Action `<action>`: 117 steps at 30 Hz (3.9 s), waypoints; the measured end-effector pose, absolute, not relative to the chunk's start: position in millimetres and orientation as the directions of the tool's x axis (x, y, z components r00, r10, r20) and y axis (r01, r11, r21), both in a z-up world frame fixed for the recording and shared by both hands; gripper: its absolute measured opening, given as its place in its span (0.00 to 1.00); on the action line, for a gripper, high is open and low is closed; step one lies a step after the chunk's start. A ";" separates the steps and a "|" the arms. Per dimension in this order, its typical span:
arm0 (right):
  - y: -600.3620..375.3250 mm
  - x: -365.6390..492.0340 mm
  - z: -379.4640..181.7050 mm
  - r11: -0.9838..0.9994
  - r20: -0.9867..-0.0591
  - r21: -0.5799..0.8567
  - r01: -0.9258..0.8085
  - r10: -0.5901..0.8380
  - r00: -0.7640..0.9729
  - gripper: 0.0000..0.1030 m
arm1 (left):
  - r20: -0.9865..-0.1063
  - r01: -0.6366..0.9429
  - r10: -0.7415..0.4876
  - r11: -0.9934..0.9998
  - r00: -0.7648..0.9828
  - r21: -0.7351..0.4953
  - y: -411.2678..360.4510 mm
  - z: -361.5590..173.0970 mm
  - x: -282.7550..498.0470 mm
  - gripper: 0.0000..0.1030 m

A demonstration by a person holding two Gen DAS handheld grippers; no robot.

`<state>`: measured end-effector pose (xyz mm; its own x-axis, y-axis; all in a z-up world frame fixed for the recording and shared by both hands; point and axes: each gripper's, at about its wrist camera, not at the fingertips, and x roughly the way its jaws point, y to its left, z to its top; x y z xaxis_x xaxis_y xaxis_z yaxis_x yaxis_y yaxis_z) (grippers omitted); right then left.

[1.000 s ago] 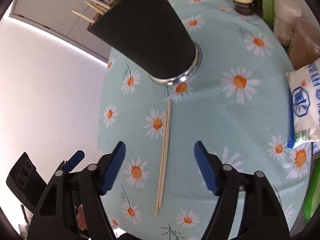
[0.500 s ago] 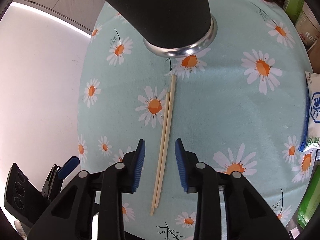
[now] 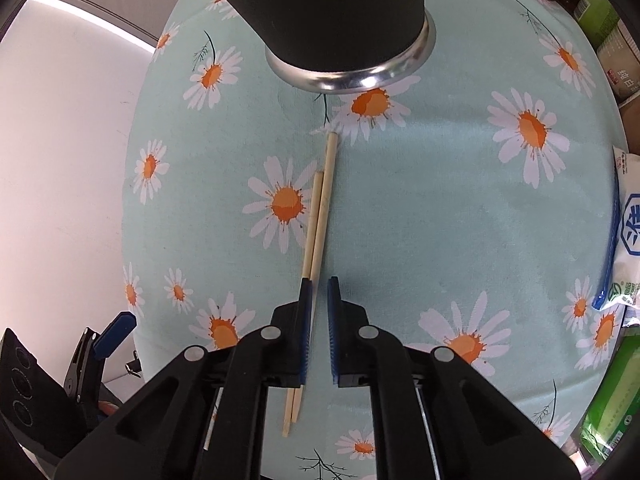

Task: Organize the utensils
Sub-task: 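Lower the right gripper onto one wooden chopstick and close, then close the left gripper on the other chopstick while the right lifts its chopstick, then carry both held chopsticks upright over the black holder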

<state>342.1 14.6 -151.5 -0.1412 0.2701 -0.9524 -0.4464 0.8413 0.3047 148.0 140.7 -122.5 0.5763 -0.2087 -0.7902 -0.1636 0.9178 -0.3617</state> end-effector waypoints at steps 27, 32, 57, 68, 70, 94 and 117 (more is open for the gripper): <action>25.0 336.2 -149.3 0.886 -0.985 0.173 -0.429 0.147 -0.094 0.04 | -0.794 -0.171 -0.216 0.913 0.568 -0.370 140.6 -125.7 152.5 0.93; 13.5 347.2 -152.8 0.872 -0.975 0.223 -0.436 0.192 -0.114 0.05 | -0.805 -0.165 -0.223 0.916 0.550 -0.367 135.6 -127.1 156.1 0.93; -76.0 333.2 -106.3 0.838 -0.919 0.383 -0.388 0.390 -0.064 0.05 | -0.915 -0.161 -0.194 0.951 0.353 -0.263 88.5 -136.9 226.9 0.73; -89.7 333.0 -110.8 0.827 -0.906 0.411 -0.384 0.417 -0.072 0.05 | -0.966 -0.183 -0.177 0.960 0.190 -0.212 73.0 -145.6 263.2 0.40; -91.7 333.9 -111.2 0.822 -0.900 0.422 -0.383 0.429 -0.072 0.05 | -0.974 -0.177 -0.148 0.968 0.173 -0.178 70.4 -145.3 269.1 0.29; -103.0 333.4 -107.1 0.787 -0.869 0.484 -0.382 0.483 -0.106 0.05 | -0.994 -0.217 -0.084 0.971 0.062 -0.096 41.3 -149.8 301.4 0.04; -41.7 295.5 -81.1 0.797 -0.876 0.448 -0.406 0.482 -0.020 0.05 | -0.942 -0.141 -0.202 0.959 0.269 -0.246 109.7 -101.1 243.9 0.04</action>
<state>295.5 -41.7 -81.1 -0.0204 0.4821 -0.8759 -0.4062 0.7965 0.4478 243.9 109.7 -101.1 0.2686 -0.2020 -0.9419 -0.1411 0.9590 -0.2459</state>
